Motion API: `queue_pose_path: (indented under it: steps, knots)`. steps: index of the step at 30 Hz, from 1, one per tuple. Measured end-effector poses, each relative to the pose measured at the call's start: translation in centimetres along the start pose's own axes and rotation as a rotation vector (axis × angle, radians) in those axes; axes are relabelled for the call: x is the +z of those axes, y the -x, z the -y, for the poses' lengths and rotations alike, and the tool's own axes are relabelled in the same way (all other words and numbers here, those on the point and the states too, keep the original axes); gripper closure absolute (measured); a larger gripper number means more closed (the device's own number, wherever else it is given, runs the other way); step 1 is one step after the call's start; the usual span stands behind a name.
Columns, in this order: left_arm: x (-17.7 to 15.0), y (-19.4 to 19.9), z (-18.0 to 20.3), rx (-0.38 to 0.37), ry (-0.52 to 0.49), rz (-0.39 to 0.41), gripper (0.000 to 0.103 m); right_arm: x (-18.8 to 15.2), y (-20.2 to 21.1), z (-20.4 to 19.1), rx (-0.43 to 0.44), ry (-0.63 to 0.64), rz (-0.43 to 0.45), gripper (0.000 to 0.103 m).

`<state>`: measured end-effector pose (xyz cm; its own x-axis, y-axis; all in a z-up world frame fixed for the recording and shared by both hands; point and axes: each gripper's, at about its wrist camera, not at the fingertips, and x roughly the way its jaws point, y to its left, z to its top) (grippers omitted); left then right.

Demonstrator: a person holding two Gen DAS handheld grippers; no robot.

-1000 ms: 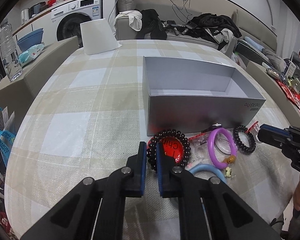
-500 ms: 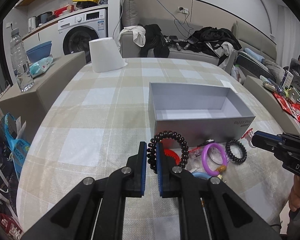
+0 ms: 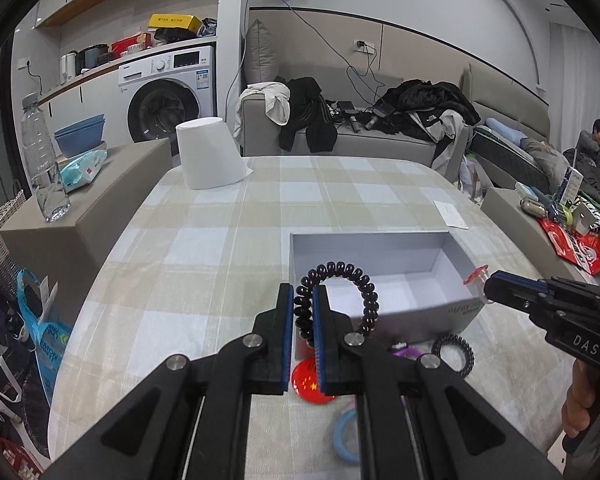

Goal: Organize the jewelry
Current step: 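Carry both held items over the grey box and open both grippers inside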

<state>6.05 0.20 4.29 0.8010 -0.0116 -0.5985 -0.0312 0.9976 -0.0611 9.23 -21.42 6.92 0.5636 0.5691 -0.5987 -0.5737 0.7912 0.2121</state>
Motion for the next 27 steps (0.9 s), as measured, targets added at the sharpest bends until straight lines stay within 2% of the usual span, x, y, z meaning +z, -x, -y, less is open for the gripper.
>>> queue_pose_path:
  steps: [13, 27]
  knots:
    - [0.9, -4.4, 0.3, 0.015, 0.013, -0.041, 0.098, 1.7, -4.5, 0.8, -0.008, -0.02, -0.054, 0.092]
    - [0.9, -5.1, 1.1, 0.013, 0.001, -0.057, 0.098, 1.2, -5.6, 0.9, -0.018, -0.017, -0.085, 0.091]
